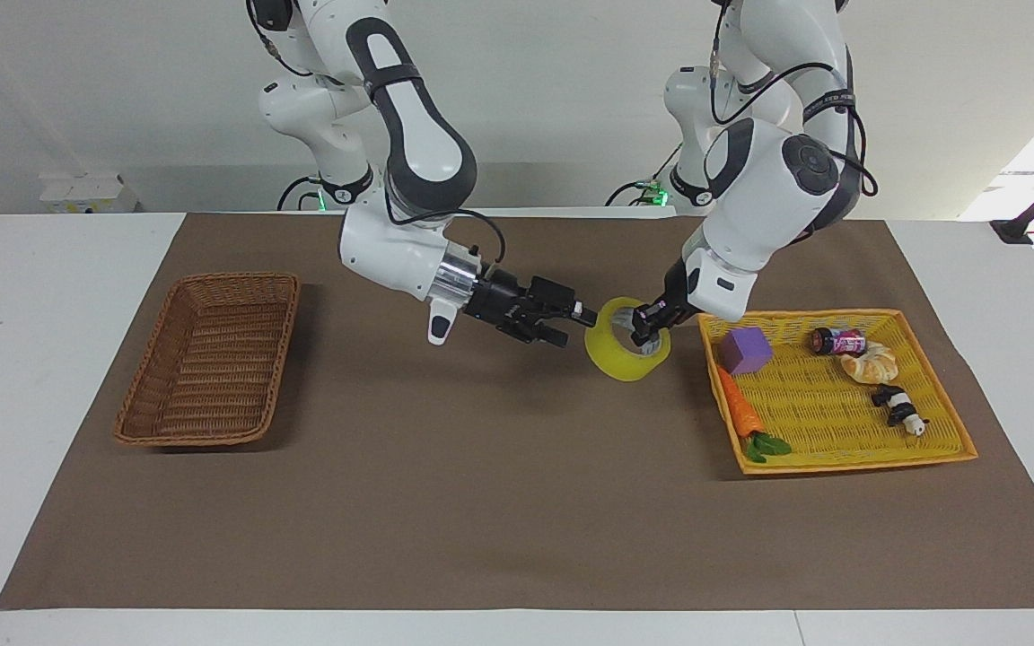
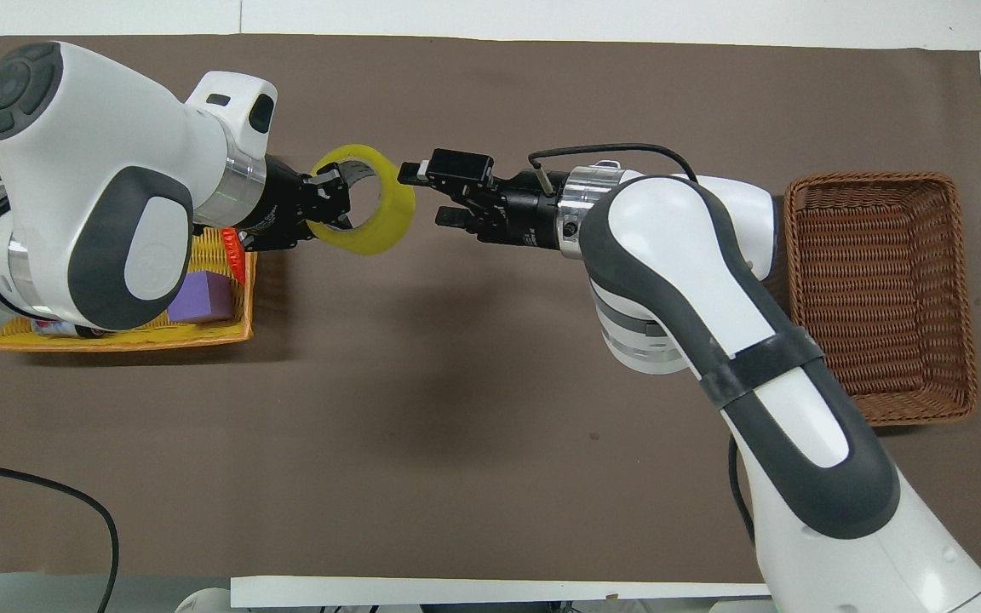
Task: Move tape to another basket
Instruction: 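Grasp the tape roll rim with the right gripper beside the left gripper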
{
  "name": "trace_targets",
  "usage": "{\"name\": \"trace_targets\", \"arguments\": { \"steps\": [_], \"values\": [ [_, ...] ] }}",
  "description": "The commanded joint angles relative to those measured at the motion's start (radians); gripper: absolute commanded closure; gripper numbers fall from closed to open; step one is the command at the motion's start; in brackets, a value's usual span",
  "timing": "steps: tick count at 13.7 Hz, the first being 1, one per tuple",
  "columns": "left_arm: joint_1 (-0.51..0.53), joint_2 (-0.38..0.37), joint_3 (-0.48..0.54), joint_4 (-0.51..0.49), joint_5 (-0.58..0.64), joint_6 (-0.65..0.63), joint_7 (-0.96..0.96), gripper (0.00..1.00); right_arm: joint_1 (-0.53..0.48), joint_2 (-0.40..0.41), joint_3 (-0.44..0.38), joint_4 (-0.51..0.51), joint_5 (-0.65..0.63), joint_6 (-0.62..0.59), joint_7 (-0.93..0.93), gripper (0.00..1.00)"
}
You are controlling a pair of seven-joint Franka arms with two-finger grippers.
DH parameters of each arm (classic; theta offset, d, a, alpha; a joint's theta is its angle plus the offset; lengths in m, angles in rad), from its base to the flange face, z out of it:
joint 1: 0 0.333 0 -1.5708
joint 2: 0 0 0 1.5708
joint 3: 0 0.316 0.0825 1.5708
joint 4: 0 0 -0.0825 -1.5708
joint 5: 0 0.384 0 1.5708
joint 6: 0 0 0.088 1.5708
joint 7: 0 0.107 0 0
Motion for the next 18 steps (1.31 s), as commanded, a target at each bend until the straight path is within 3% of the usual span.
{"name": "trace_targets", "arguments": {
  "steps": [1,4,6,7,8,9,11,12,15,16,17,18],
  "values": [
    [-0.004,-0.033,0.009,-0.029,-0.012,0.016,-0.011,1.00,0.029,0.029,0.002,0.041,0.013,0.039,0.027,0.01],
    [-0.004,-0.035,0.009,-0.033,-0.012,0.015,-0.019,1.00,0.032,0.029,0.002,0.038,0.010,0.039,0.025,0.02],
    [-0.007,-0.035,0.009,-0.035,-0.010,0.015,-0.019,1.00,0.032,0.029,0.000,0.037,0.005,0.036,0.021,0.17],
    [-0.008,-0.035,0.009,-0.035,-0.010,0.015,-0.019,1.00,0.030,0.029,0.000,0.037,0.002,0.032,0.016,0.38],
    [-0.011,-0.035,0.009,-0.035,-0.012,0.015,-0.019,1.00,0.026,0.029,0.002,0.037,0.002,0.023,0.015,0.68],
    [-0.013,-0.035,0.009,-0.035,-0.012,0.015,-0.020,1.00,0.025,0.029,0.002,0.037,0.002,0.024,0.016,0.82],
    [-0.014,-0.035,0.009,-0.035,-0.010,0.016,-0.028,1.00,0.032,0.030,0.002,0.037,0.001,0.035,0.015,0.90],
    [-0.014,-0.035,0.009,-0.035,-0.010,0.016,-0.030,1.00,0.030,0.030,0.000,0.037,0.001,0.035,0.016,1.00],
    [-0.014,-0.035,0.009,-0.033,-0.010,0.012,-0.030,0.97,0.029,0.030,0.000,0.035,0.001,0.025,0.016,1.00],
    [-0.014,-0.035,0.007,-0.029,-0.010,0.010,-0.031,0.85,0.029,0.030,0.002,0.035,0.001,0.025,0.016,1.00],
    [-0.014,-0.033,0.007,-0.023,-0.012,0.010,-0.045,0.57,0.027,0.030,0.000,0.034,-0.001,0.022,0.015,1.00],
    [-0.016,-0.033,0.009,-0.009,-0.006,-0.001,-0.089,0.14,0.027,0.030,0.002,0.034,-0.001,0.022,0.015,1.00]
  ]
}}
